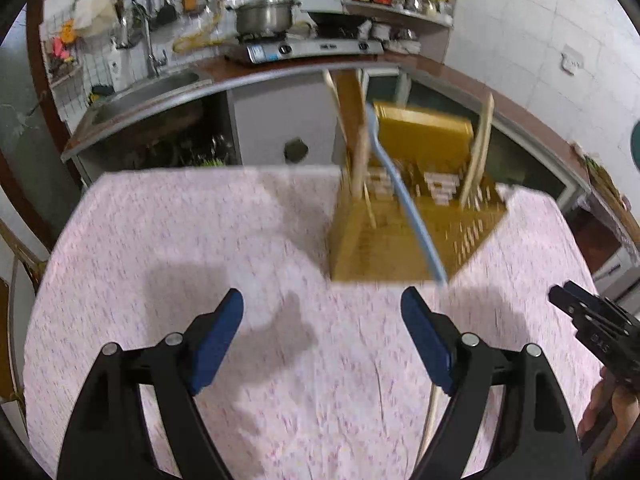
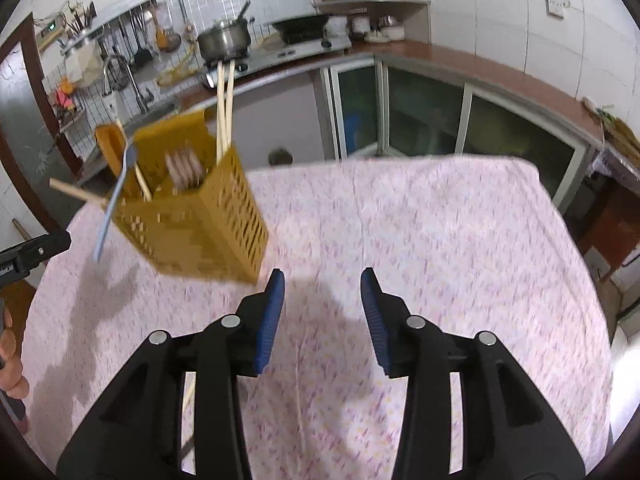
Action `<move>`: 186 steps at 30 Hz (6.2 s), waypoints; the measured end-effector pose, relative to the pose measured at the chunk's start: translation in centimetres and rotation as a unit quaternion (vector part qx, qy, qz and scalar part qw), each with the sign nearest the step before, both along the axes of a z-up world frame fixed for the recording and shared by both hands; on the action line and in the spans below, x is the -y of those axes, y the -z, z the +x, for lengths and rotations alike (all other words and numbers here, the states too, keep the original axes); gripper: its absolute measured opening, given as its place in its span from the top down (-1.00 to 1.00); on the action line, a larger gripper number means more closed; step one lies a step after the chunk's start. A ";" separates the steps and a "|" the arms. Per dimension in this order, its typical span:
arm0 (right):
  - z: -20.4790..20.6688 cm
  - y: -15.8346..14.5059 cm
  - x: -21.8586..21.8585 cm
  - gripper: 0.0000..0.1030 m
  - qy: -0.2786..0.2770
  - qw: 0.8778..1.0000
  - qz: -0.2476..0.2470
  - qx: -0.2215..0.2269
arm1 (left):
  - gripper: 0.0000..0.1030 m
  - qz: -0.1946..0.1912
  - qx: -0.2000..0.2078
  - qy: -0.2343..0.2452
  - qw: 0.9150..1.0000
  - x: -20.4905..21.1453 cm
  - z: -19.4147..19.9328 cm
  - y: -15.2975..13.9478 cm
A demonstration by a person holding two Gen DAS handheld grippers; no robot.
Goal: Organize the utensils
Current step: 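Move both open tools back away from the holder toward the table, then grasp the dark metal spoon with the right tool while the left tool moves toward the chopstick, then grasp the wooden chopstick with the left tool while the right tool holds the spoon, then lift the chopstick and spoon up over the yellow holder with both tools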
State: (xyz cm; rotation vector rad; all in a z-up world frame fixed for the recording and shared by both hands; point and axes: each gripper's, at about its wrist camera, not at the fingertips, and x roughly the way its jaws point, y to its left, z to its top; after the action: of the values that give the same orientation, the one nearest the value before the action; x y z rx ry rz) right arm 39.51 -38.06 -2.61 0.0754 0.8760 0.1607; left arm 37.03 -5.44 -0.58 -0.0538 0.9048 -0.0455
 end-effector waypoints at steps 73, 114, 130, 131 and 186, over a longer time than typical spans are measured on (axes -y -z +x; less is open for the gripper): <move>-2.1 7.9 -2.0 0.30 -0.059 0.990 -0.041 -0.122 | -0.55 -0.001 -0.110 0.082 0.991 6.4 -1.3 10.5; -1.5 7.4 -0.9 0.46 -0.025 0.987 0.033 -0.154 | 0.91 0.007 -0.126 0.092 0.988 4.5 0.7 10.3; 0.4 8.7 -2.6 0.40 -0.018 0.984 0.020 -0.173 | 0.78 -0.037 -0.153 0.080 0.984 4.8 0.3 10.0; 0.4 8.9 -2.3 0.41 -0.016 0.984 0.027 -0.174 | 0.77 -0.042 -0.156 0.079 0.984 4.7 0.4 10.3; -2.0 3.7 -5.0 0.90 -0.057 0.992 -0.034 -0.106 | 0.87 -0.016 -0.014 0.102 0.995 0.3 -3.2 4.4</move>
State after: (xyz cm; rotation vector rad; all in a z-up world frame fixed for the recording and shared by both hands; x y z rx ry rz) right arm 37.48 -33.10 -6.28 -0.0226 1.0978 0.2321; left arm 33.80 -5.71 -5.01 0.0083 0.9352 -0.2510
